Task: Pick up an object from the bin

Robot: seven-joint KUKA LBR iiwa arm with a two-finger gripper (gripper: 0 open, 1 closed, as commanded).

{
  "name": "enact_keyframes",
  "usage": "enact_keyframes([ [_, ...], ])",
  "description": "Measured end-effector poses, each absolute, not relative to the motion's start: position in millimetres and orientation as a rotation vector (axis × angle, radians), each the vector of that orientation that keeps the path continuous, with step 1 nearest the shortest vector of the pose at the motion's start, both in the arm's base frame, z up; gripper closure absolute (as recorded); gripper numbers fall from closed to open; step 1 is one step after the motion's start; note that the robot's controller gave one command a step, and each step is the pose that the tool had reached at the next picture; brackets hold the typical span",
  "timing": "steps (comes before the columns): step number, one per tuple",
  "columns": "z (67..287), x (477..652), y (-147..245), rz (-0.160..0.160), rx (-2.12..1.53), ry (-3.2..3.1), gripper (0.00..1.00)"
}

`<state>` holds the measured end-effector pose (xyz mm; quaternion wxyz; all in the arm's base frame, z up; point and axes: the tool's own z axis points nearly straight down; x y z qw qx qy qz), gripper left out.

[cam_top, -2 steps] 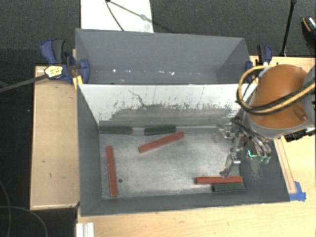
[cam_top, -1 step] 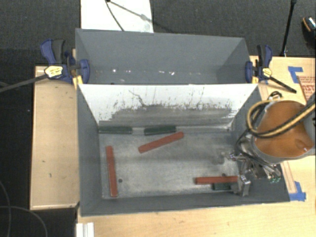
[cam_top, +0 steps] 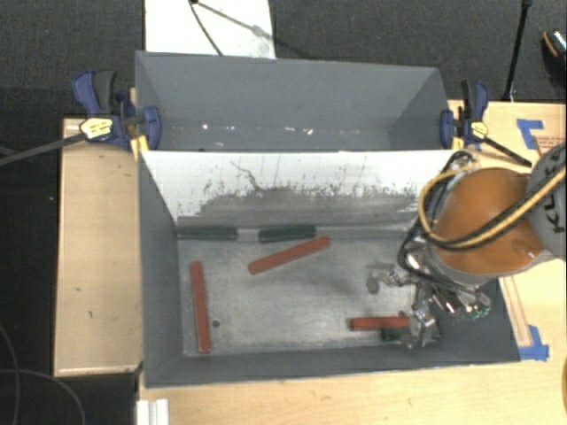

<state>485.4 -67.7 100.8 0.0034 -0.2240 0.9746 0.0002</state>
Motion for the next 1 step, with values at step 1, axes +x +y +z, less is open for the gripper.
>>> enact_keyframes([
  [1, 100.2, 487.5, -66.5, 0.0, -0.25, 3.126, 0.0],
])
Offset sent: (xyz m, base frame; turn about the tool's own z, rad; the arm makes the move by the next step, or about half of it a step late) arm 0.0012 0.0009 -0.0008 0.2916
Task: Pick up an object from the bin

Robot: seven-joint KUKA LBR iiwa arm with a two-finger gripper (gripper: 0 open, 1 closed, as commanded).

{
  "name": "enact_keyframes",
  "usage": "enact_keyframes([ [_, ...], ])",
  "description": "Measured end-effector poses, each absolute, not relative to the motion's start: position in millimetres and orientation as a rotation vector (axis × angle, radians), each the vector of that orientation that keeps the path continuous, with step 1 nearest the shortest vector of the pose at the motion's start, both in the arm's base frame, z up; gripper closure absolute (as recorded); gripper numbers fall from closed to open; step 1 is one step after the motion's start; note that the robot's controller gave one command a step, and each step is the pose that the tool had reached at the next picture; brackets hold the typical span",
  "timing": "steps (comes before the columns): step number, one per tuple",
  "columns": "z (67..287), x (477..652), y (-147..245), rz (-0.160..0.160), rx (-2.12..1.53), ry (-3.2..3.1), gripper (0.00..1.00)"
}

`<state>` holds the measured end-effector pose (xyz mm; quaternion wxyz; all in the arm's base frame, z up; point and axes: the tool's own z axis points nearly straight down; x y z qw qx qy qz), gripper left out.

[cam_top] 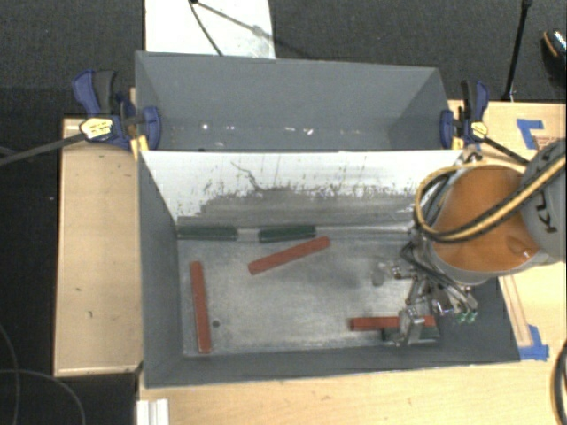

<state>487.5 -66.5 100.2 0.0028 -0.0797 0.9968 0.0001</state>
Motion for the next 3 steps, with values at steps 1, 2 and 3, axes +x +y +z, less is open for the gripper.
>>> enact_keyframes([
  [1, 71, 483.0, -41, 0.0, -0.129, 3.13, 0.0],
  [2, 71, 488.1, -119, -0.006, -0.232, 3.125, 0.0],
  [3, 71, 487.6, -114, -0.001, -0.243, 3.127, 1.0],
])
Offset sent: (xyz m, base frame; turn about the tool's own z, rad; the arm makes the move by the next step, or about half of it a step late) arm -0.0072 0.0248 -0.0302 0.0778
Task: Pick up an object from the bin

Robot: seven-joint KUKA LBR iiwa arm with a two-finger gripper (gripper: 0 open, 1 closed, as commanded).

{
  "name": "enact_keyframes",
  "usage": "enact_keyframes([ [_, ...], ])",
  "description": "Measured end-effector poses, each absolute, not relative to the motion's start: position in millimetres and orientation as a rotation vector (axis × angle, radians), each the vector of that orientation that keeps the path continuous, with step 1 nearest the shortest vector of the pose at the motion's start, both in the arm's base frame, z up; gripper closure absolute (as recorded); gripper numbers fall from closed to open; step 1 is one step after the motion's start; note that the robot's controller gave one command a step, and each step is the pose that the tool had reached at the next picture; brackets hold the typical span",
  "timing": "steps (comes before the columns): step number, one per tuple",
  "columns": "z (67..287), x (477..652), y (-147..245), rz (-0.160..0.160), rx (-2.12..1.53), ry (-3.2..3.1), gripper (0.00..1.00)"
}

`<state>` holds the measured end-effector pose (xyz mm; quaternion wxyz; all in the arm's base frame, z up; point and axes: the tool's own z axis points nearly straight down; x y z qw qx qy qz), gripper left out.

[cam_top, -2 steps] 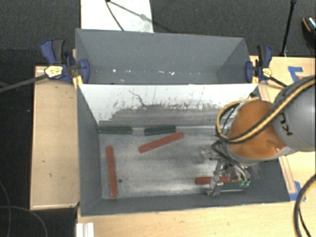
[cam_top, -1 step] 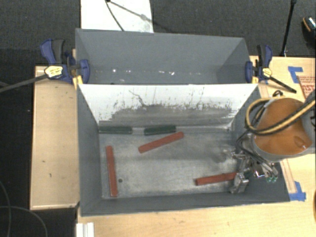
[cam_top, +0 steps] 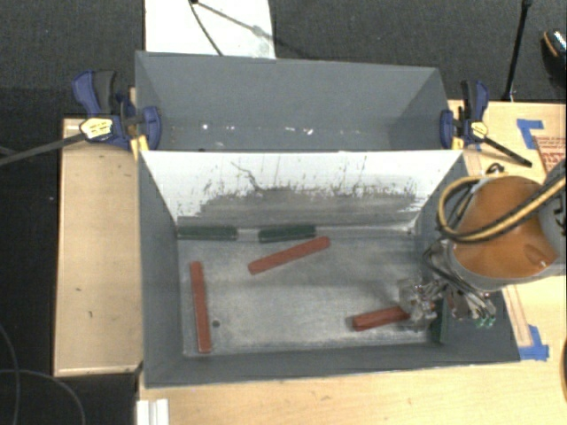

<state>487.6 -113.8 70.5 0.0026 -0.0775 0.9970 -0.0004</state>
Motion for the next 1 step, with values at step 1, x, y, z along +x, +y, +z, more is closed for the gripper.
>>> enact_keyframes([
  [1, 192.0, 489.6, -114.3, -0.004, -0.238, 3.123, 1.0],
])
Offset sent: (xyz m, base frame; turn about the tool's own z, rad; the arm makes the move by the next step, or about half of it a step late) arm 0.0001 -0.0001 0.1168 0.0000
